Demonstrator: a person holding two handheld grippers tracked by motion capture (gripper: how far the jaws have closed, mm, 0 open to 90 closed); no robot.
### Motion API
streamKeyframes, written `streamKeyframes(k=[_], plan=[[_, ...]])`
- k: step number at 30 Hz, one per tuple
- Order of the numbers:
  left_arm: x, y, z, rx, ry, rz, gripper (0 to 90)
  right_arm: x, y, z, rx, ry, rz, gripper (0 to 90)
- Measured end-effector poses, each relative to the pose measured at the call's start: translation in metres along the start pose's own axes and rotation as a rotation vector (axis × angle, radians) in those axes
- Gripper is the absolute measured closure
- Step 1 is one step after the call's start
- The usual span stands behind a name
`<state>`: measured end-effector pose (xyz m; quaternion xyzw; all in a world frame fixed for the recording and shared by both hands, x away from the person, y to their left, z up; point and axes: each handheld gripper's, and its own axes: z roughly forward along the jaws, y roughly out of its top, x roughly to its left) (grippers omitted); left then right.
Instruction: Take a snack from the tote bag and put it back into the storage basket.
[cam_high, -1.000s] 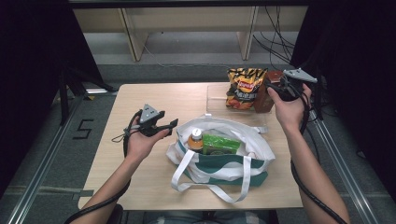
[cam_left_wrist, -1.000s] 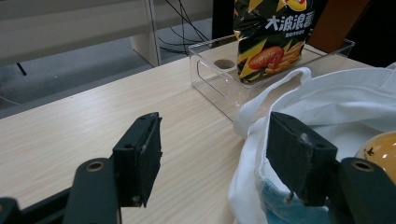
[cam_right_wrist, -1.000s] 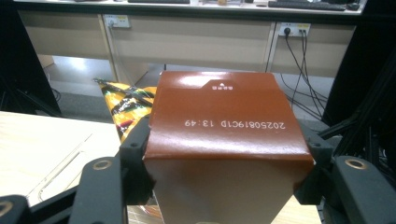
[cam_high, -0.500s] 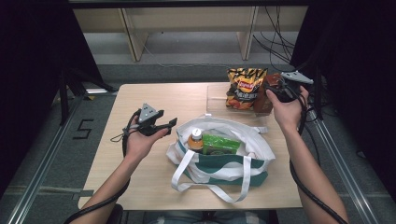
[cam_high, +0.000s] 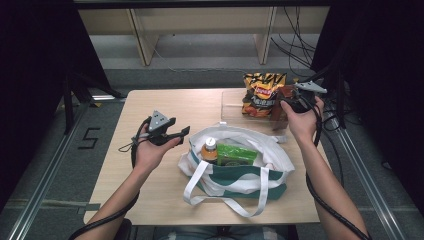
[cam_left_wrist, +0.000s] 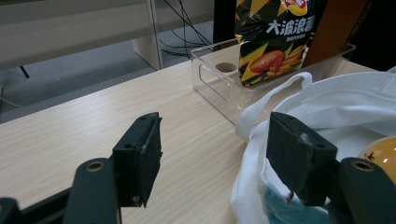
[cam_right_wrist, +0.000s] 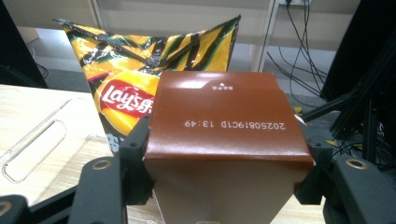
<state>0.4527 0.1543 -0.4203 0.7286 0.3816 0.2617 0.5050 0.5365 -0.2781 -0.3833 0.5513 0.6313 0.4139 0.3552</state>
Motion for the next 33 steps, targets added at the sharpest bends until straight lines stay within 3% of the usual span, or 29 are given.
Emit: streamKeyframes(k=[2,3,5,6,12,14,19,20,22,24,26,28,33], plan=[[0.000,0.000,0.000,0.003,0.000,0.000,35.2,0.001,-0.001,0.001,0.007,0.005,0.011,38.6],[0.000,-0.001,0.001,0.004,0.000,0.000,35.2,-0.001,-0.002,0.003,-0.001,0.003,-0.014,38.6],[0.000,-0.001,0.001,0.003,-0.001,0.000,35.2,0.002,-0.005,0.005,0.016,-0.001,0.016,38.5],[0.000,-0.001,0.001,0.002,-0.002,0.002,35.2,0.001,-0.006,0.006,0.014,-0.005,-0.004,38.5],[-0.001,-0.002,0.002,0.007,-0.004,-0.001,35.2,0.001,-0.007,0.006,0.011,0.001,-0.003,37.9],[-0.002,-0.002,0.002,0.008,-0.006,0.001,35.2,0.001,-0.007,0.006,0.016,0.003,0.017,37.3],[-0.002,-0.002,0.002,0.007,-0.006,-0.003,35.2,-0.001,-0.004,0.005,0.025,0.008,0.005,29.6],[-0.002,-0.002,0.002,0.007,-0.007,-0.004,35.2,-0.001,-0.002,0.003,0.031,0.012,0.027,28.0],[-0.002,-0.002,0.002,0.004,-0.008,-0.008,35.1,-0.005,0.000,0.000,0.020,0.014,-0.004,26.8],[-0.002,-0.002,0.002,0.004,-0.007,-0.007,35.1,-0.005,0.000,-0.005,0.021,0.020,0.021,26.0],[-0.002,-0.002,0.002,0.004,-0.007,-0.006,35.1,-0.008,0.000,-0.008,0.018,0.035,0.007,25.9],[-0.002,-0.001,0.002,0.005,-0.008,-0.001,35.1,-0.006,-0.001,-0.015,0.033,0.043,0.040,26.0],[-0.004,-0.001,0.002,0.005,-0.009,0.000,35.1,-0.008,-0.004,-0.027,0.012,0.047,0.034,26.4]])
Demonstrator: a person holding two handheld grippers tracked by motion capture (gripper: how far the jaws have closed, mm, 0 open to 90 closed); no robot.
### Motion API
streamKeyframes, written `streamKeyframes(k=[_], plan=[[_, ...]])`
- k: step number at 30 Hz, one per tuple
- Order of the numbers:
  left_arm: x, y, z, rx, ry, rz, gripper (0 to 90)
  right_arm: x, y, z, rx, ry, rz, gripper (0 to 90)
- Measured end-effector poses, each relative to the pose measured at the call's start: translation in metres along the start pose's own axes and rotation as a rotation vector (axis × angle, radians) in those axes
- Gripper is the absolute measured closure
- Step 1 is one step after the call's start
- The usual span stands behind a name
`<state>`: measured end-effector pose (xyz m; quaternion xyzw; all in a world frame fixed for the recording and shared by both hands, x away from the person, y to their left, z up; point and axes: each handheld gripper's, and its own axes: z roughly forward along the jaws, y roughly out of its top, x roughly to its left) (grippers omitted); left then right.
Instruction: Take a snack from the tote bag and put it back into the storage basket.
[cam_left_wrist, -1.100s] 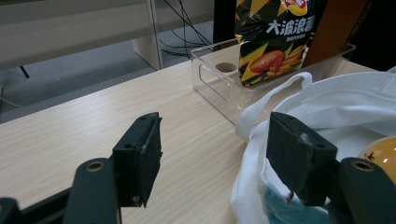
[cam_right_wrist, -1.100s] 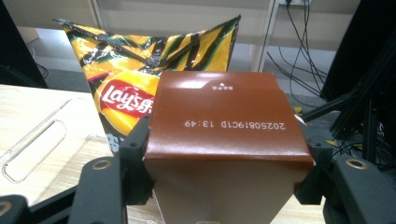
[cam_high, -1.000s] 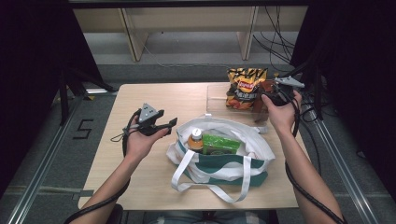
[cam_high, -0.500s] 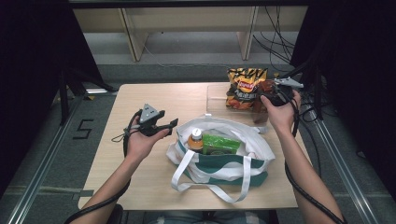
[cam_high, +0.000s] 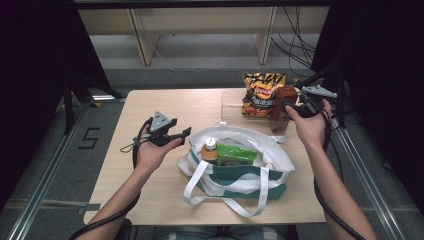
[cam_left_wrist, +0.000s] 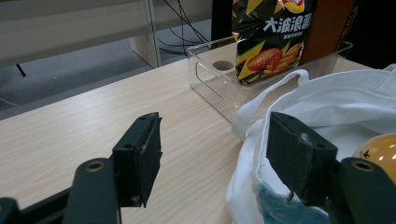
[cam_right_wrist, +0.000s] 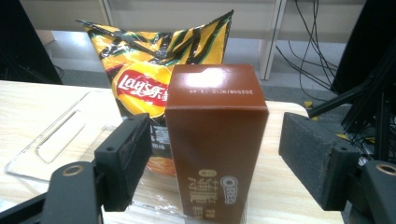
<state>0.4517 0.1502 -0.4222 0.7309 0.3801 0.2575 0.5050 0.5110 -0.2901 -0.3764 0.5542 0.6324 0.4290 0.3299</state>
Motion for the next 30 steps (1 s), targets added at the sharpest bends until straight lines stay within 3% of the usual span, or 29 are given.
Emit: streamKeyframes(k=[2,5,10,11,16,30], plan=[[-0.001,0.000,0.000,-0.001,-0.001,0.000,35.1,-0.003,0.000,-0.005,-0.009,0.007,-0.028,26.6],[0.000,0.000,0.000,-0.002,-0.001,0.001,35.1,-0.002,-0.002,-0.013,-0.003,0.003,-0.004,27.4],[0.000,0.000,-0.001,-0.002,0.001,0.001,35.2,-0.005,-0.006,-0.023,-0.005,0.008,-0.002,28.4],[-0.001,0.000,-0.001,-0.001,0.000,0.002,35.2,-0.008,-0.007,-0.024,-0.014,0.014,-0.022,28.6],[-0.001,0.001,0.000,-0.002,0.000,0.002,35.2,-0.008,-0.008,-0.032,-0.020,0.018,-0.005,30.4],[-0.005,0.002,0.000,-0.014,0.001,0.004,35.3,-0.007,-0.018,-0.057,-0.014,0.062,-0.054,40.8]])
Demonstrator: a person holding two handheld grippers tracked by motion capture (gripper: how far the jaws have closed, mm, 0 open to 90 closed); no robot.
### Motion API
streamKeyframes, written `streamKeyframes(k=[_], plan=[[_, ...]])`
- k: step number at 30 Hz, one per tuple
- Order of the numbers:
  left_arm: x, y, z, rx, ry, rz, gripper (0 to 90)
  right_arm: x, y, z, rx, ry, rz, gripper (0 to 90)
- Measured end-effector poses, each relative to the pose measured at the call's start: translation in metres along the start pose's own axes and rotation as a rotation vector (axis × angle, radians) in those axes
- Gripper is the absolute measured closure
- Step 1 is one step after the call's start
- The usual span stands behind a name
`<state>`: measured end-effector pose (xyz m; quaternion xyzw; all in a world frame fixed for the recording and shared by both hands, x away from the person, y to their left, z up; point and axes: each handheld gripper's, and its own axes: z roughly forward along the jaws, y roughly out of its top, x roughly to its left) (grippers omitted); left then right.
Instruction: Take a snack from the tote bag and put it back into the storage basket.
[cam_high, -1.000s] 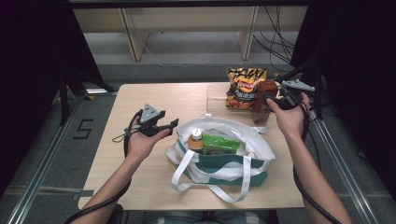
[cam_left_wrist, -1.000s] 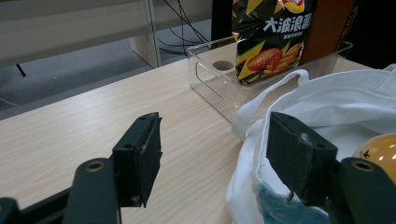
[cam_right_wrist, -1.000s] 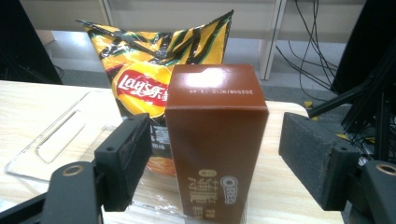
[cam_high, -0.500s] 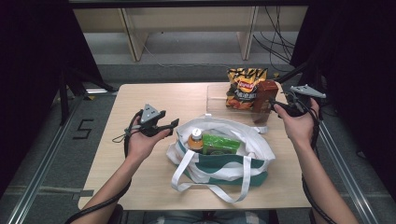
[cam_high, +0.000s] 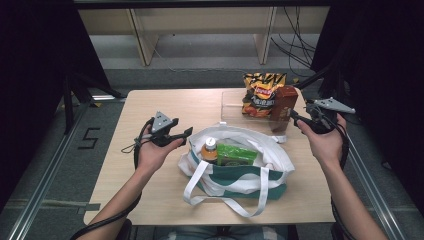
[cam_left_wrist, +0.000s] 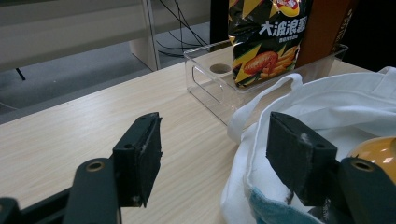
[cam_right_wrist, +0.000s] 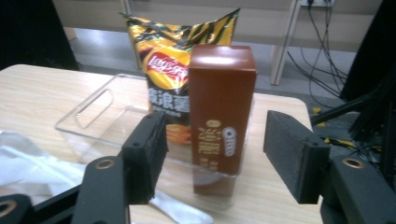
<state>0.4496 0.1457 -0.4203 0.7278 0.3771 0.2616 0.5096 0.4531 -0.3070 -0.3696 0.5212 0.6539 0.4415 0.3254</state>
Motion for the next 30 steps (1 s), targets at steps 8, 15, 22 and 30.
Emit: streamKeyframes(k=[8,15,22,30], plan=[[0.001,0.001,-0.001,-0.004,0.001,0.001,35.4,0.010,-0.002,-0.013,-0.009,0.055,-0.019,48.9],[0.001,0.001,-0.002,-0.004,0.004,0.003,35.5,0.021,-0.003,-0.020,-0.015,0.097,-0.061,53.8],[0.001,0.002,-0.002,-0.009,0.003,0.003,35.6,0.036,-0.004,-0.022,-0.009,0.163,-0.083,57.5],[0.000,0.001,-0.001,-0.005,-0.002,0.005,35.7,0.054,-0.011,-0.021,0.016,0.237,-0.101,59.5]])
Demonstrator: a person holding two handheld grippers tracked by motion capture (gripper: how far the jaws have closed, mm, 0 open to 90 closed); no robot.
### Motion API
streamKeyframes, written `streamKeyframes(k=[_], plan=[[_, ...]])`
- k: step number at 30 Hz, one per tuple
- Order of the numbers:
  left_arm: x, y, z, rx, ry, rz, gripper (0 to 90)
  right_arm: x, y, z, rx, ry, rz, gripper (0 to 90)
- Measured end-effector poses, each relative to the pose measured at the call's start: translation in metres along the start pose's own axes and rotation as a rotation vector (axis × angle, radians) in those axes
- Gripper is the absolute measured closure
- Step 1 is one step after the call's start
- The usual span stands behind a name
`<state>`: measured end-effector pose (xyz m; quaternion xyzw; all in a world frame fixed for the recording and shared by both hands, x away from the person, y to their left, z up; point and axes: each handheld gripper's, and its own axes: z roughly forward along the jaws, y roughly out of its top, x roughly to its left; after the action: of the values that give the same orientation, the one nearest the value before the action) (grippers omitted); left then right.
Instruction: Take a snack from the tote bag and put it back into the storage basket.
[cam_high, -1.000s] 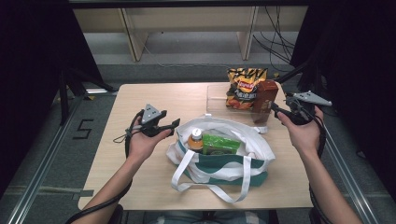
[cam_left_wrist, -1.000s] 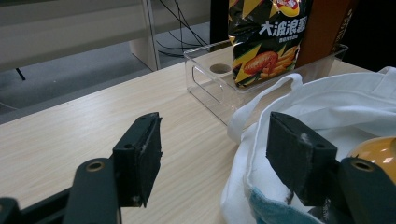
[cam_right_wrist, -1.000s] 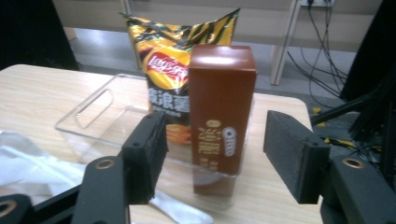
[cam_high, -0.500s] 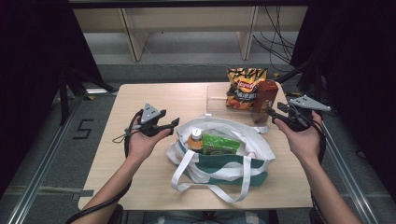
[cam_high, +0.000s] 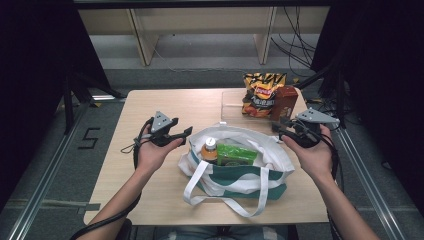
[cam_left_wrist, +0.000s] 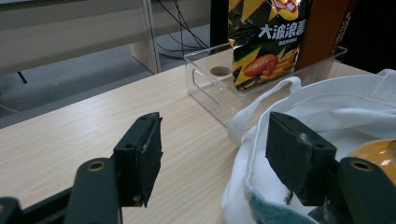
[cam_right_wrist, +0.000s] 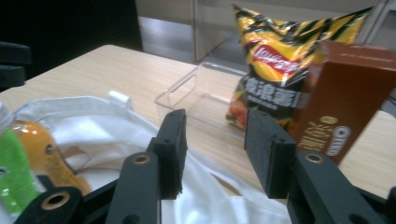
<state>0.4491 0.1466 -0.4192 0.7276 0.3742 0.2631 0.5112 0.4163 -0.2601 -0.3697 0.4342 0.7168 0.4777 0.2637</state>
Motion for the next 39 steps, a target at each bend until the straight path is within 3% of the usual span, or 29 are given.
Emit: streamKeyframes(k=[2,3,4,6,7,11,12,14,15,19,21,24,26,28,35,36,37,39], plan=[[0.000,0.000,0.000,0.000,0.001,0.000,35.7,0.004,-0.001,0.000,0.015,0.018,-0.011,60.3],[0.000,0.000,0.000,-0.001,0.001,0.001,35.7,0.007,-0.002,0.002,-0.005,0.015,0.004,60.5],[0.000,0.000,0.000,-0.001,0.002,0.002,35.7,0.007,-0.002,0.002,0.013,0.035,-0.024,60.7],[0.000,0.000,0.000,-0.001,0.001,0.000,35.8,0.012,-0.003,0.002,0.016,0.047,-0.016,60.8],[0.000,0.000,0.000,-0.001,0.001,-0.001,35.7,0.013,-0.003,0.002,0.019,0.062,-0.035,60.8],[-0.001,0.000,0.000,-0.001,0.000,0.000,35.7,0.025,-0.006,0.001,0.034,0.089,-0.025,60.8],[-0.001,0.000,0.000,-0.001,0.000,0.000,35.7,0.026,-0.007,0.002,0.022,0.089,-0.065,60.8],[-0.001,0.000,0.000,-0.001,0.000,0.000,35.7,0.033,-0.008,0.002,0.050,0.110,-0.038,60.7],[0.000,0.000,0.000,0.000,0.000,0.001,35.7,0.034,-0.009,0.003,0.038,0.112,-0.062,60.6],[0.000,0.000,0.000,0.000,0.000,0.000,35.8,0.042,-0.014,0.006,0.048,0.147,-0.080,60.1],[0.000,0.000,0.000,0.000,0.000,0.000,35.7,0.046,-0.017,0.007,0.058,0.164,-0.067,59.8],[0.000,0.000,0.000,0.001,0.000,0.000,35.7,0.047,-0.020,0.008,0.072,0.174,-0.087,59.5],[0.000,-0.001,0.001,0.002,0.000,0.001,35.7,0.051,-0.021,0.008,0.082,0.180,-0.064,59.2],[0.000,-0.001,0.001,0.002,-0.001,0.001,35.7,0.050,-0.022,0.009,0.075,0.184,-0.084,59.1],[-0.001,0.000,0.001,0.002,-0.001,0.000,35.7,0.055,-0.018,0.004,0.032,0.188,-0.056,57.5],[-0.001,0.000,0.001,0.002,-0.001,0.002,35.7,0.053,-0.016,0.003,0.030,0.191,-0.084,57.4],[-0.001,0.000,0.001,0.001,-0.001,0.001,35.7,0.055,-0.016,0.002,0.035,0.201,-0.062,57.2],[-0.001,0.000,0.001,0.002,-0.001,0.001,35.7,0.055,-0.016,0.001,0.032,0.201,-0.077,56.7]])
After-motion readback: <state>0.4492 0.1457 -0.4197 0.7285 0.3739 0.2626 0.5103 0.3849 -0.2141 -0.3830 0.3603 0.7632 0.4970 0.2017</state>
